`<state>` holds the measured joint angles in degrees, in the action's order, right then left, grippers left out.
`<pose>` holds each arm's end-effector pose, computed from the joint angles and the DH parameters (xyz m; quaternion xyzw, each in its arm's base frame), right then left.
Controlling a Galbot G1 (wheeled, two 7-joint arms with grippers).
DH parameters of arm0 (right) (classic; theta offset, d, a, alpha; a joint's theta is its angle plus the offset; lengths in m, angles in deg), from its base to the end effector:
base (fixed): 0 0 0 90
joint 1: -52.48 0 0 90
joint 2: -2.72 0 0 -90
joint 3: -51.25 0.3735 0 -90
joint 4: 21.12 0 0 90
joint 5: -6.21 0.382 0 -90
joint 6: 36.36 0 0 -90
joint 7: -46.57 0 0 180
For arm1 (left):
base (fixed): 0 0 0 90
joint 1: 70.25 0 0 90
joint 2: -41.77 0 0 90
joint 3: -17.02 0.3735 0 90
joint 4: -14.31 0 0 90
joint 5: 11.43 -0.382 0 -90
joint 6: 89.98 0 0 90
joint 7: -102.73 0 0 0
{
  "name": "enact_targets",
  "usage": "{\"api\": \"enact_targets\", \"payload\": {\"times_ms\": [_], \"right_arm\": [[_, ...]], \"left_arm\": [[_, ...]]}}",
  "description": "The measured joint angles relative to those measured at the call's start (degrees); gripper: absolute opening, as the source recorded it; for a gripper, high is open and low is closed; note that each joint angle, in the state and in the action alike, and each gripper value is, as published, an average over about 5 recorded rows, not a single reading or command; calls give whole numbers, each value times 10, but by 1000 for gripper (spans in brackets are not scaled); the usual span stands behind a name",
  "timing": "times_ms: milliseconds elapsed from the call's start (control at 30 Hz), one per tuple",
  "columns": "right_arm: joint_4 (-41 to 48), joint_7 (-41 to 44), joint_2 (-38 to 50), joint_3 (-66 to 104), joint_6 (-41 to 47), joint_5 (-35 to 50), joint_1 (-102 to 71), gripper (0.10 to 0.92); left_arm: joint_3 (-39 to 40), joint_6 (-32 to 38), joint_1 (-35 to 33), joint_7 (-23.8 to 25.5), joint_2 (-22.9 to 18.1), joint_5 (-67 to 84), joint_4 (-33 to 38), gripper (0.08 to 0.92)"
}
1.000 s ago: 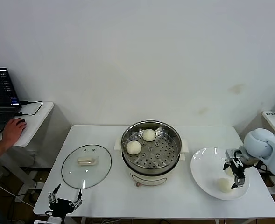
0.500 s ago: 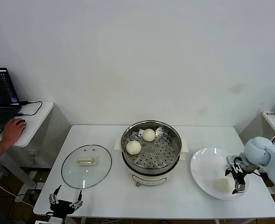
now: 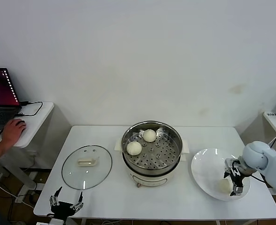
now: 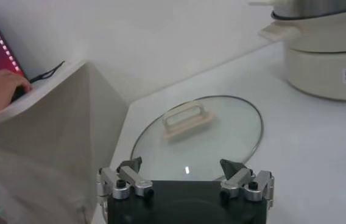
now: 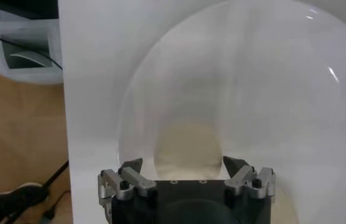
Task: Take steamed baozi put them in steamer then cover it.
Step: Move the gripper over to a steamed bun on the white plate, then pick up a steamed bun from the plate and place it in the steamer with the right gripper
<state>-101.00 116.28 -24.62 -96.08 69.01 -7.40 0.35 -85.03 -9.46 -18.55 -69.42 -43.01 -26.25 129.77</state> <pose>0.4571 -0.2460 -0.2571 0.4853 -0.5163 0.4915 0.5063 0.1396 0.0907 -0.3675 0.0034 -0.9572 -0.2017 0.2077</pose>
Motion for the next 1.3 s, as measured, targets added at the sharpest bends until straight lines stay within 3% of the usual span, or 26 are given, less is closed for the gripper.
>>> {"api": "enact_targets", "payload": {"times_ms": [300, 633, 733, 1033, 1300], "right_arm": [[5, -7, -5, 1, 2, 2, -2, 815], [4, -5, 0, 3, 4, 7, 2, 583], [2, -3, 3, 4, 5, 12, 4, 556], [-5, 9, 10, -13, 8, 38, 52, 543], [10, 38, -19, -88, -5, 99, 198, 543]], "left_arm": [[0, 0, 1, 0, 1, 0, -3, 823], [2, 0, 3, -1, 0, -1, -6, 823], [2, 1, 4, -1, 1, -1, -6, 823], [4, 1, 9, -3, 2, -1, -11, 823], [8, 5, 15, -8, 1, -2, -15, 823]]}}
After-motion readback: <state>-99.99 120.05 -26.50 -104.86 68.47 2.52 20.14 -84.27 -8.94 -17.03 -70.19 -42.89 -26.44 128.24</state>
